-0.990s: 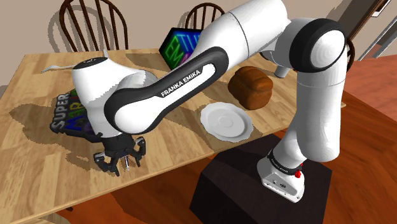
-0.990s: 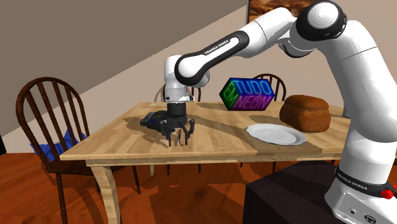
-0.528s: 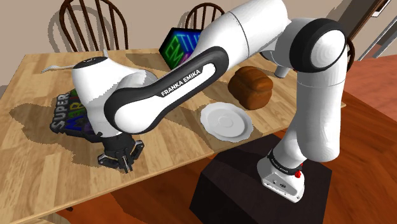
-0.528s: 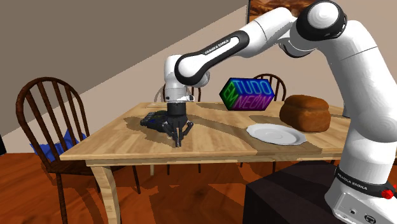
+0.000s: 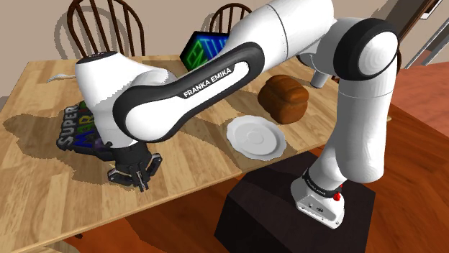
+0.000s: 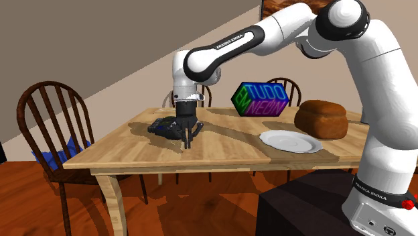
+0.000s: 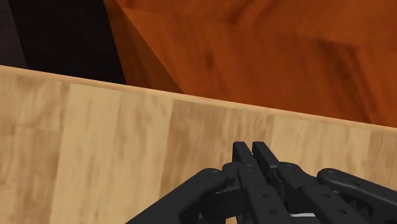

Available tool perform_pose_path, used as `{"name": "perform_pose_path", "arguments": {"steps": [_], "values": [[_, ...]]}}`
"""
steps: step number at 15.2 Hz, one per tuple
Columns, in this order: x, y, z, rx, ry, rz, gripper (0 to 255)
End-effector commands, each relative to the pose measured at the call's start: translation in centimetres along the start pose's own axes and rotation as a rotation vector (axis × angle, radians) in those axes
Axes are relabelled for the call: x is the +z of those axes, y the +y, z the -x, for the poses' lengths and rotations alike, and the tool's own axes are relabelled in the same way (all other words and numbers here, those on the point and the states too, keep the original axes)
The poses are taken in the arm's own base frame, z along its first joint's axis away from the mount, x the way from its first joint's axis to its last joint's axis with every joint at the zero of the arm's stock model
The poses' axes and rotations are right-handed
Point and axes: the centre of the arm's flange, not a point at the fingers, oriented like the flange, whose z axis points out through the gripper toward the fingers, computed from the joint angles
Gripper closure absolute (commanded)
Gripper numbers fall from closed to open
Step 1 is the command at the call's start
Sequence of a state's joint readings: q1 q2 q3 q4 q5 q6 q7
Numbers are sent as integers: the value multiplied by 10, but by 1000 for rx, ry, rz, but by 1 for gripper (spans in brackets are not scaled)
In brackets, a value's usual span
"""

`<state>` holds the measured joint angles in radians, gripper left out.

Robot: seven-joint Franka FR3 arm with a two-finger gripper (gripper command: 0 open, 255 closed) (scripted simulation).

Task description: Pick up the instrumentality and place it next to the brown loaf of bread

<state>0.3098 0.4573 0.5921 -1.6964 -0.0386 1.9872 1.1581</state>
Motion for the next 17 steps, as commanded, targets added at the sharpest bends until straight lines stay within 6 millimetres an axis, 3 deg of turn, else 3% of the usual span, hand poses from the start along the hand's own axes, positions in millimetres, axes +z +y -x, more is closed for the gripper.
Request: {"name": "perform_pose_path", "arguments": {"steps": [1,17], "values": [[-10,0,2,0,0,0,255],[-92,0,22,0,0,0,255]]}}
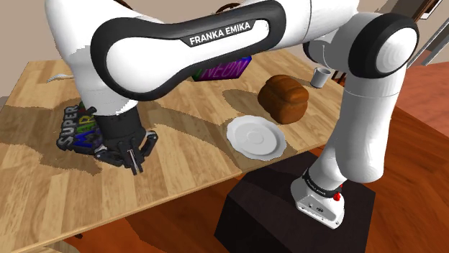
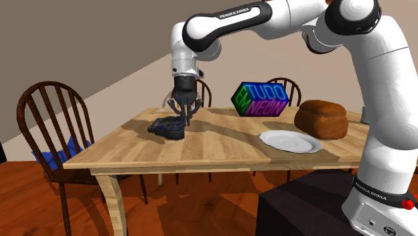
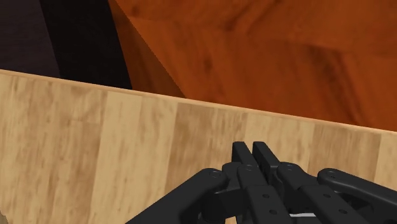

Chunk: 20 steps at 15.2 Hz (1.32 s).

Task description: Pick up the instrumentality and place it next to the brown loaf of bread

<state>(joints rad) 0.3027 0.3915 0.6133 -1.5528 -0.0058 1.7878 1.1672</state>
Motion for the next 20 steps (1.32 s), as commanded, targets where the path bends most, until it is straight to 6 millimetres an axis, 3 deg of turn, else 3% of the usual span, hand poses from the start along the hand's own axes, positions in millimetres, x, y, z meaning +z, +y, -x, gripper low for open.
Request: {"name": "perform_pose_path", "arguments": {"steps": [1,20], "values": [[-10,1,2,0,0,0,255],[-108,0,26,0,0,0,255]]}}
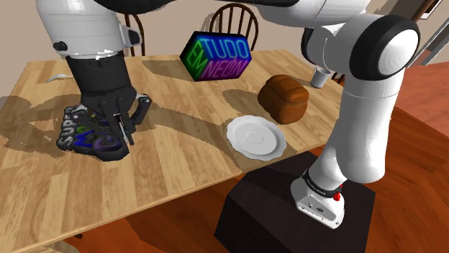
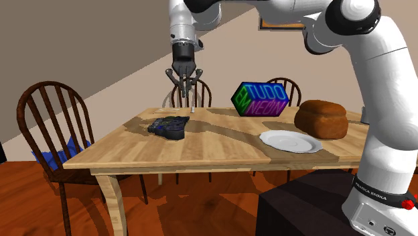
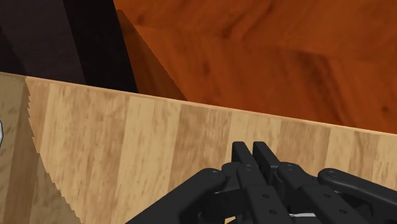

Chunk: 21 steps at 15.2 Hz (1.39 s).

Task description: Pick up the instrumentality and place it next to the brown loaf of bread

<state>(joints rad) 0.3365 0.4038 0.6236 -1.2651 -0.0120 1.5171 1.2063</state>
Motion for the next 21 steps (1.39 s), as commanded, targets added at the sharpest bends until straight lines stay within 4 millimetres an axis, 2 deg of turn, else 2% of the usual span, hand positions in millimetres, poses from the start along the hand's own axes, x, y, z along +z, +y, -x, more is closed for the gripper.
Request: {"name": "perform_pose_path", "arguments": {"steps": [1,3,21], "values": [[-11,1,3,0,0,0,255],[-17,1,4,0,0,0,255],[-32,230,-55,0,0,0,255]]}}
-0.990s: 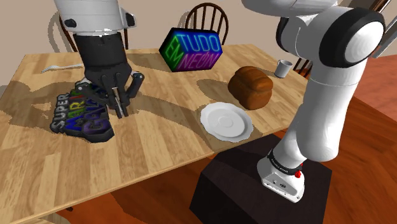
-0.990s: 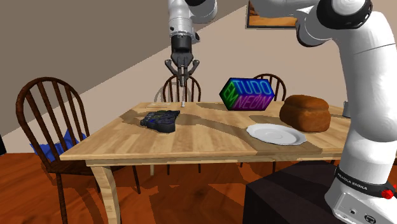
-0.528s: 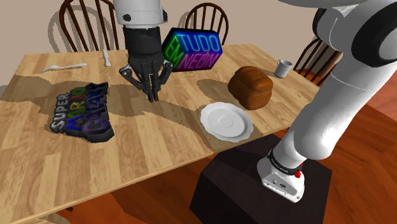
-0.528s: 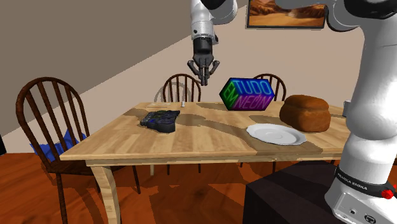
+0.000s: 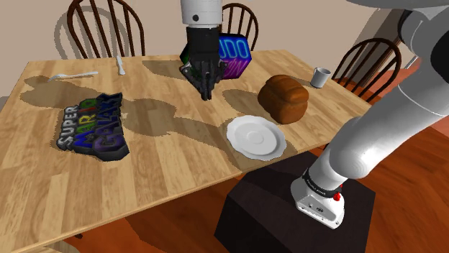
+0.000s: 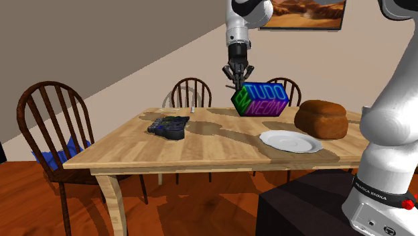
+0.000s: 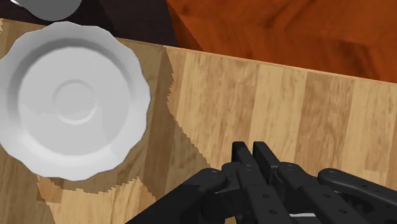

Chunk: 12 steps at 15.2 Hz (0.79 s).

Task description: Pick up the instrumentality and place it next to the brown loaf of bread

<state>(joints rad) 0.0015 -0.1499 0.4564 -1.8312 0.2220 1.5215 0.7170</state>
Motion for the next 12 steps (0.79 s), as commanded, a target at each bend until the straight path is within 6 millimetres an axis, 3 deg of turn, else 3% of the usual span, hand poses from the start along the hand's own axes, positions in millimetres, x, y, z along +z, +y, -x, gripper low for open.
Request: {"name": "perform_pose_path", "arguments": {"steps": [1,12], "values": [[-4,23,-4,-2,0,0,255],[-14,164,-40,-2,0,0,255]]}}
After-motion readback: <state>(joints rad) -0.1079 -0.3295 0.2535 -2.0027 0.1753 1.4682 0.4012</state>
